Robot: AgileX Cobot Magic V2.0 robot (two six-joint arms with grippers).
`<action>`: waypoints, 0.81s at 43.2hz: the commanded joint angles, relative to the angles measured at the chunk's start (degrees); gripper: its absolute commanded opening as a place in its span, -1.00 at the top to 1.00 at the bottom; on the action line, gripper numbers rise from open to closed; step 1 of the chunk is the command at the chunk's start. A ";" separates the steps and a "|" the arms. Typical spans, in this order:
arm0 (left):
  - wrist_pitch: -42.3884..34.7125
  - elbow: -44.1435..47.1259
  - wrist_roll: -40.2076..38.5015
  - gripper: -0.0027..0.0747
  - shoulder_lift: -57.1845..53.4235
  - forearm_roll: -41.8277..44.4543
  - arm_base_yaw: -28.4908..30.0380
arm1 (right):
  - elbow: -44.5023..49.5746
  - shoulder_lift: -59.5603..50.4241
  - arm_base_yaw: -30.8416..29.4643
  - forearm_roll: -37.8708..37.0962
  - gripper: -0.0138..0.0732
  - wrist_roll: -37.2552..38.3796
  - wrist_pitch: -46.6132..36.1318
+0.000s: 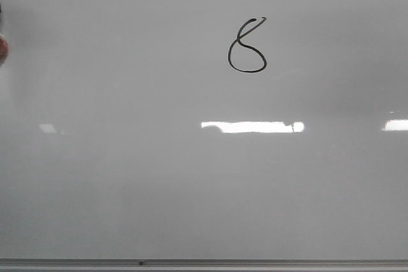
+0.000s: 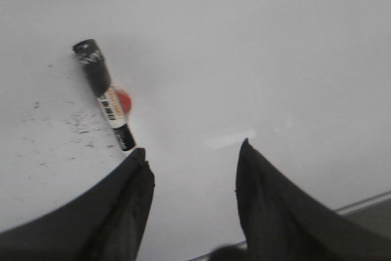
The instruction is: Write number 8 on whiteboard
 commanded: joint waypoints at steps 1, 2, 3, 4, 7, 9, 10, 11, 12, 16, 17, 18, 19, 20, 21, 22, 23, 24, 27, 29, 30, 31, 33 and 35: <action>-1.34 0.65 0.09 0.13 -5.18 -1.83 -3.79 | -1.35 -2.57 -0.28 -1.36 -0.42 0.19 -3.39; -1.19 1.12 0.09 0.13 -5.82 -2.11 -4.50 | -1.35 -3.01 -0.28 -1.36 -0.42 0.19 -3.39; -1.08 1.77 0.09 0.13 -7.03 -2.37 -5.37 | -1.35 -3.45 -0.28 -1.36 -0.42 0.19 -3.39; -1.10 2.27 0.09 0.13 -8.14 -2.50 -5.99 | -1.35 -3.94 -0.28 -1.36 -0.42 0.19 -3.39; -1.10 3.77 0.09 0.13 -10.54 -2.50 -7.73 | -1.35 -4.62 -0.28 -1.36 -0.42 0.19 -3.39; -1.23 4.49 0.09 0.13 -11.54 -2.50 -8.56 | -1.28 -4.76 -0.28 -1.36 -0.42 0.19 -3.34; -1.23 4.61 0.09 0.13 -12.04 -2.50 -8.72 | -1.28 -4.74 -0.28 -1.36 -0.42 0.14 -3.34; -1.23 4.76 0.09 0.13 -12.20 -2.50 -9.01 | -1.28 -4.74 -0.28 -1.36 -0.42 0.14 -3.34; -1.23 5.03 0.09 0.13 -12.34 -2.50 -9.14 | -1.28 -4.74 -0.28 -1.36 -0.42 0.14 -3.39; -1.23 5.04 0.09 0.13 -12.49 -2.50 -9.16 | -1.28 -4.74 -0.28 -1.36 -0.42 0.08 -3.39; -1.23 5.04 0.09 0.13 -12.49 -2.50 -9.16 | -1.28 -4.74 -0.28 -1.36 -0.42 0.03 -3.39; -1.23 5.04 0.09 0.13 -12.38 -2.40 -9.16 | -1.28 -4.74 -0.28 -1.36 -0.42 -0.02 -3.39; -1.23 5.04 0.09 0.13 -12.37 -2.40 -9.16 | -1.28 -4.74 -0.28 -1.36 -0.42 -0.13 -3.39; -1.23 5.04 0.09 0.13 -12.37 -2.40 -9.16 | -1.28 -4.74 -0.28 -1.36 -0.42 -0.52 -3.39; -1.23 5.04 0.09 0.13 -12.37 -2.40 -9.16 | -1.28 -4.74 -0.28 -1.36 -0.42 -0.69 -3.39; -1.23 5.04 0.09 0.13 -12.25 -2.40 -9.16 | -1.28 -4.74 -0.28 -1.36 -0.42 -1.14 -3.39; -1.23 5.04 0.09 0.13 -12.13 -2.40 -9.16 | -1.28 -4.74 -0.28 -1.36 -0.42 -1.62 -3.39; -1.23 5.04 0.09 0.13 -12.13 -2.40 -9.16 | -1.28 -4.74 -0.28 -1.36 -0.42 -1.89 -3.39; -1.23 5.04 0.09 0.13 -12.01 -2.40 -9.16 | -1.28 -4.74 -0.28 -1.36 -0.42 -2.03 -3.35; -1.23 5.04 0.09 0.13 -12.01 -2.30 -9.16 | -1.28 -4.74 -0.28 -1.36 -0.42 -2.03 -3.35; -1.23 5.04 0.09 0.13 -12.01 -2.30 -9.16 | -1.28 -4.74 -0.28 -1.36 -0.42 -2.03 -3.35; -1.23 5.04 0.09 0.13 -12.01 -2.30 -9.16 | -1.28 -4.74 -0.28 -1.36 -0.42 -2.08 -3.28; -1.23 5.04 0.09 0.13 -12.01 -2.30 -9.16 | -1.28 -4.74 -0.28 -1.36 -0.42 -2.52 -3.14; -1.23 5.04 0.09 0.13 -12.01 -2.30 -9.16 | -1.28 -4.74 -0.28 -1.36 -0.42 -3.71 -2.89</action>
